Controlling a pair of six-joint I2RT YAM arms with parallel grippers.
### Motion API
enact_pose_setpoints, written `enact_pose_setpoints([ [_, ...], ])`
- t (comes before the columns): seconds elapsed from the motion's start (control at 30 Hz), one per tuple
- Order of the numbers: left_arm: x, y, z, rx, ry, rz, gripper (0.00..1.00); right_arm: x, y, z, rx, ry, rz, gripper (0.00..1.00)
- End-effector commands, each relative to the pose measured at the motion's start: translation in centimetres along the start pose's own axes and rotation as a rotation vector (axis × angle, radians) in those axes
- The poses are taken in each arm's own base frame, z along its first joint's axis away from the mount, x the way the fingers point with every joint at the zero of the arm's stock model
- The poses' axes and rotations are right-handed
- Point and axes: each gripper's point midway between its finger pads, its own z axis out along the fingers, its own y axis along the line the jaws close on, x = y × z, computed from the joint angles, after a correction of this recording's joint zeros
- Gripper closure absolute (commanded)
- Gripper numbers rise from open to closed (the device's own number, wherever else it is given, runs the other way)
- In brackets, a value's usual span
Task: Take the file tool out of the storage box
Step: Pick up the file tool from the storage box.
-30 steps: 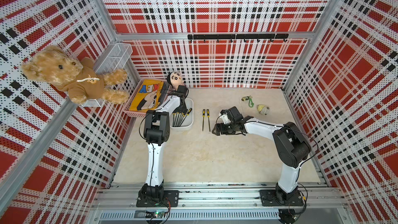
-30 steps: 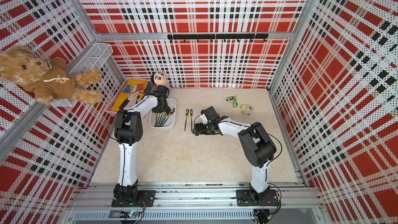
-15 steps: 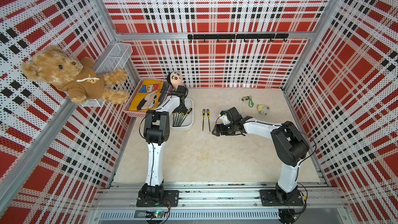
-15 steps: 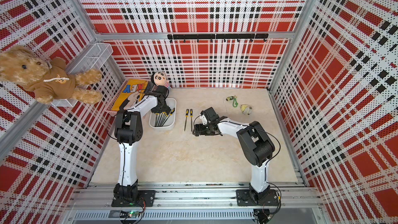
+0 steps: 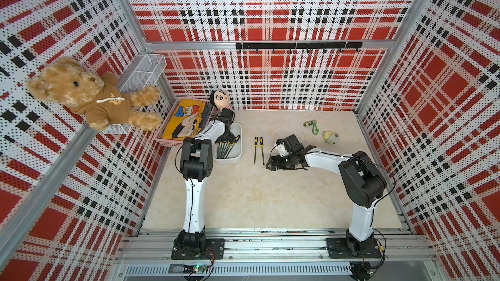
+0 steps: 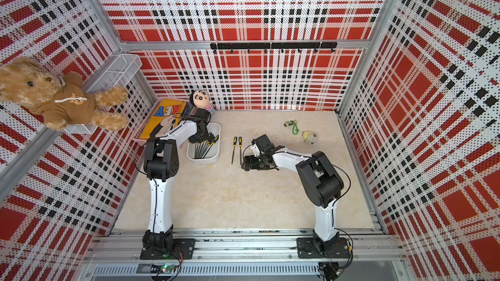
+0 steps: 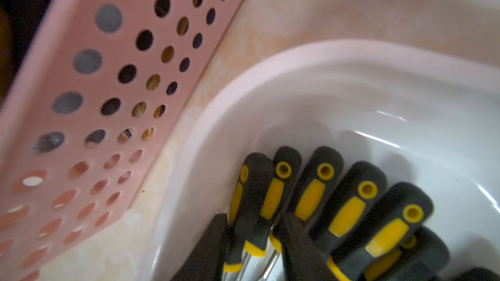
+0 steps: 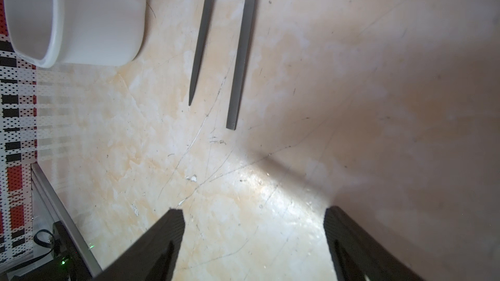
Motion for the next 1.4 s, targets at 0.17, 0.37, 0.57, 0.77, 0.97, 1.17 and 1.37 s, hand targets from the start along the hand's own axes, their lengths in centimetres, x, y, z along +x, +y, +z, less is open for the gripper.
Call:
enact_pose_setpoints([
  [0.17, 1.8, 0.2, 2.1, 0.0, 0.052, -0.005, 0.58, 0.0, 0.5, 0.5, -0.003, 0.01, -0.014, 0.11],
  [0.37, 2.5, 0.2, 2.5, 0.0, 0.068, 0.004, 0.69, 0.1, 0.5, 0.6, -0.003, 0.013, -0.016, 0.11],
  [0.57, 3.4, -0.6, 3.0, 0.032, 0.094, 0.01, 0.81, 0.0, 0.5, 0.6, 0.0, 0.013, -0.019, 0.11],
  [0.77, 4.0, -0.9, 3.1, 0.043, 0.111, 0.013, 0.62, 0.0, 0.6, 0.6, 0.0, 0.013, -0.022, 0.11],
  [0.97, 4.1, 0.4, 2.6, 0.018, 0.105, -0.011, 0.59, 0.1, 0.6, 0.7, -0.001, 0.019, -0.023, 0.11],
  [1.17, 5.2, 0.8, 3.4, 0.011, 0.137, -0.012, 0.62, 0.2, 0.5, 0.8, 0.004, 0.02, -0.024, 0.11],
  [1.37, 6.1, 0.3, 4.0, 0.06, 0.182, -0.036, 0.69, 0.4, 0.3, 1.0, 0.007, 0.023, -0.02, 0.11],
])
